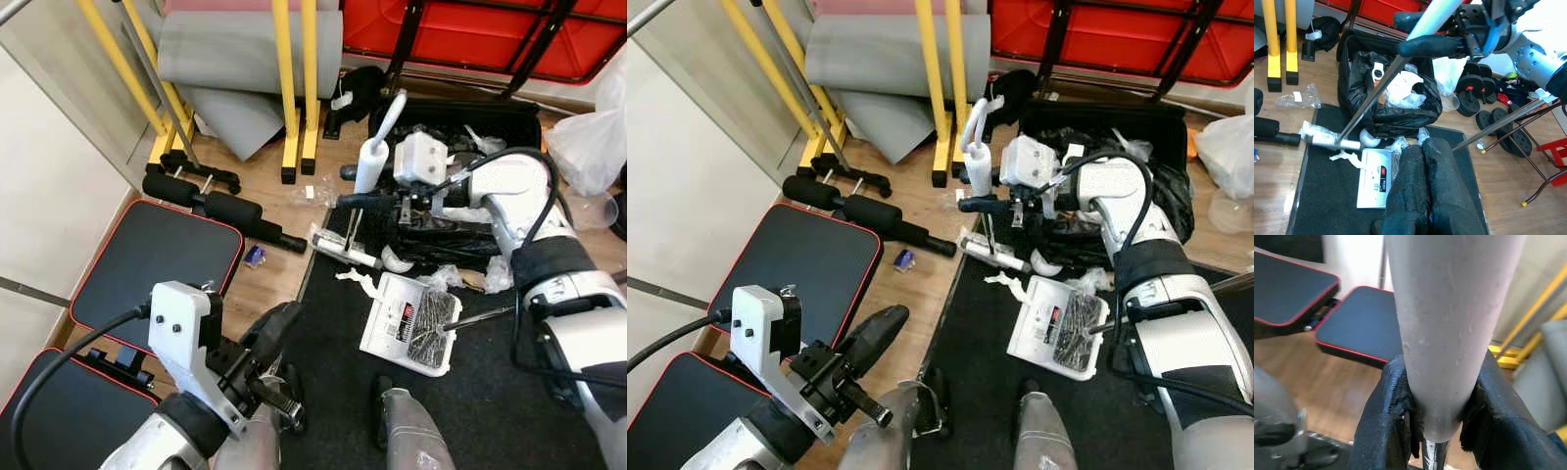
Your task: Sweep floor
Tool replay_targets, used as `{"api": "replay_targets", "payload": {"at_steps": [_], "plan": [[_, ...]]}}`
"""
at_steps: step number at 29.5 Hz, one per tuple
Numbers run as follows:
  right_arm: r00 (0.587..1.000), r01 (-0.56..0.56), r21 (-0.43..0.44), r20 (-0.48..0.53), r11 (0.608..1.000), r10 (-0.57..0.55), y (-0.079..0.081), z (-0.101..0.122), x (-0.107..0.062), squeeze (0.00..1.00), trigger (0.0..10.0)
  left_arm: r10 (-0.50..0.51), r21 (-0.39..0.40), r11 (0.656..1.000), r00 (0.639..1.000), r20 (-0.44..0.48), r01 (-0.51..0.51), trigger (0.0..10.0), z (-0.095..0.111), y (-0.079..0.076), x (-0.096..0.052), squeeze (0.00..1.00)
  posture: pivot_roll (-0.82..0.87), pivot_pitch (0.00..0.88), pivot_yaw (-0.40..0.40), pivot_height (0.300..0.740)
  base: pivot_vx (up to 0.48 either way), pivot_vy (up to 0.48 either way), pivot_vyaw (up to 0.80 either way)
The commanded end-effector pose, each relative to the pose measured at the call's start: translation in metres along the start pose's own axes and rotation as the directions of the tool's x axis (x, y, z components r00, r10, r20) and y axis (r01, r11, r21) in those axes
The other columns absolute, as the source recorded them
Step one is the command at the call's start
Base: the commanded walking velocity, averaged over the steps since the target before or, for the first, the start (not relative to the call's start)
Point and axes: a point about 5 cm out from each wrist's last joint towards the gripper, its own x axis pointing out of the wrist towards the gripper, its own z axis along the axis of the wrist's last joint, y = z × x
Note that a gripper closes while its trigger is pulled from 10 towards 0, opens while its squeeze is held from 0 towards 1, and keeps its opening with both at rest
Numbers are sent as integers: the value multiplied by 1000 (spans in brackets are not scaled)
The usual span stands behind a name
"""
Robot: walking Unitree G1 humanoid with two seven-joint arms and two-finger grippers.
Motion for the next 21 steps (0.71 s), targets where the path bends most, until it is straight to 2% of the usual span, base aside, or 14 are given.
{"api": "replay_targets", "payload": {"at_steps": [1, 8, 21], "plan": [[996, -85, 56, -9, 995, 86, 7, -6, 2, 0, 10000, 33, -8, 999, 999, -24, -33, 10000, -3, 1, -2, 0, 75, 368, 63, 740, 0, 0, 0], [980, -195, 98, -17, 976, 198, 9, -1, -8, 0, 10000, 32, -9, 999, 999, -22, -32, 10000, -3, 2, -1, 0, 67, 361, 59, 740, 0, 0, 0], [972, -235, 131, 16, 963, 234, 4, 10, -21, 0, 10000, 30, -12, 999, 999, -23, -31, 10000, -4, 2, 0, 0, 61, 346, 59, 740, 0, 0, 0]]}}
